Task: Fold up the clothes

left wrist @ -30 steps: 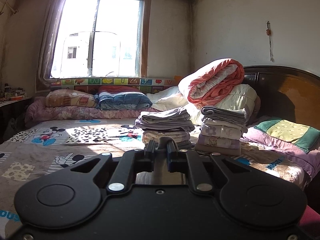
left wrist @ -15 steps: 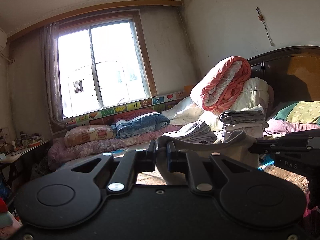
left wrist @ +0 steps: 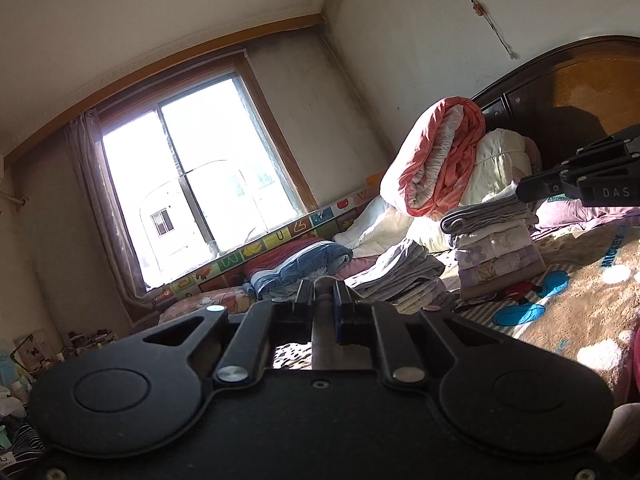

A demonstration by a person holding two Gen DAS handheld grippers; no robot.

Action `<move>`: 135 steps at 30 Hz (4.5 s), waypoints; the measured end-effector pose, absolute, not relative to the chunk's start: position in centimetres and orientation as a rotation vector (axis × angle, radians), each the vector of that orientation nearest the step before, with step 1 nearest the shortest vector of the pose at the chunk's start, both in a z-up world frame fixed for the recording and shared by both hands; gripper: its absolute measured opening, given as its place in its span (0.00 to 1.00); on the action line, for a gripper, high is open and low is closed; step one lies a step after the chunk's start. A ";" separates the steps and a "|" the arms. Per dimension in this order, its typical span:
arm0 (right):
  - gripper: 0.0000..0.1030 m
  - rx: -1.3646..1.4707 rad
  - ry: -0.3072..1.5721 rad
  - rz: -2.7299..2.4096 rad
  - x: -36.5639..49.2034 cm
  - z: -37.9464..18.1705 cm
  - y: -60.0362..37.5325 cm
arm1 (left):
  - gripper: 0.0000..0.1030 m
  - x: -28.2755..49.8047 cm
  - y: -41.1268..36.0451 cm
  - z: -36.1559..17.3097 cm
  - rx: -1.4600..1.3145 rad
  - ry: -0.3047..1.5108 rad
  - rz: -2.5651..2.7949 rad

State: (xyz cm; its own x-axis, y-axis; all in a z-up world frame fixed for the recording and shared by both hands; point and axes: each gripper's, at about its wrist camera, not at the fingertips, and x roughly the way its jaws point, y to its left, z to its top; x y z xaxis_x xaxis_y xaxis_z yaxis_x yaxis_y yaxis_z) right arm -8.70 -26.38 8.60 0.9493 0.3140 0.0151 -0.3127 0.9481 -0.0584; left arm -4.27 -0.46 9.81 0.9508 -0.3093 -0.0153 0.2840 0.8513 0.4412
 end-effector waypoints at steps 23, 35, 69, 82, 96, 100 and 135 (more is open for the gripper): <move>0.09 -0.230 0.175 0.347 -8.6 1.9 -19.3 | 0.09 -3.9 -0.1 10.4 0.310 -0.024 -0.326; 0.08 -0.125 -0.109 0.305 -12.4 12.6 -27.6 | 0.09 -7.1 0.3 15.4 0.333 -0.169 -0.378; 0.08 -0.149 0.395 0.391 13.0 0.9 -24.1 | 0.09 15.5 -0.6 1.9 0.452 0.208 -0.267; 0.08 -0.181 0.529 0.360 25.5 -4.3 -22.5 | 0.09 28.0 -1.0 -3.8 0.493 0.333 -0.311; 0.11 -0.161 0.774 0.321 32.7 -10.7 -21.6 | 0.09 35.9 -2.3 -10.1 0.517 0.559 -0.328; 0.28 -0.018 0.748 0.324 32.2 -8.9 -23.5 | 0.36 36.1 -2.4 -10.6 0.550 0.599 -0.290; 0.63 0.724 0.535 0.380 5.2 -13.3 -29.9 | 0.67 8.3 1.7 -6.9 -0.381 0.711 -0.356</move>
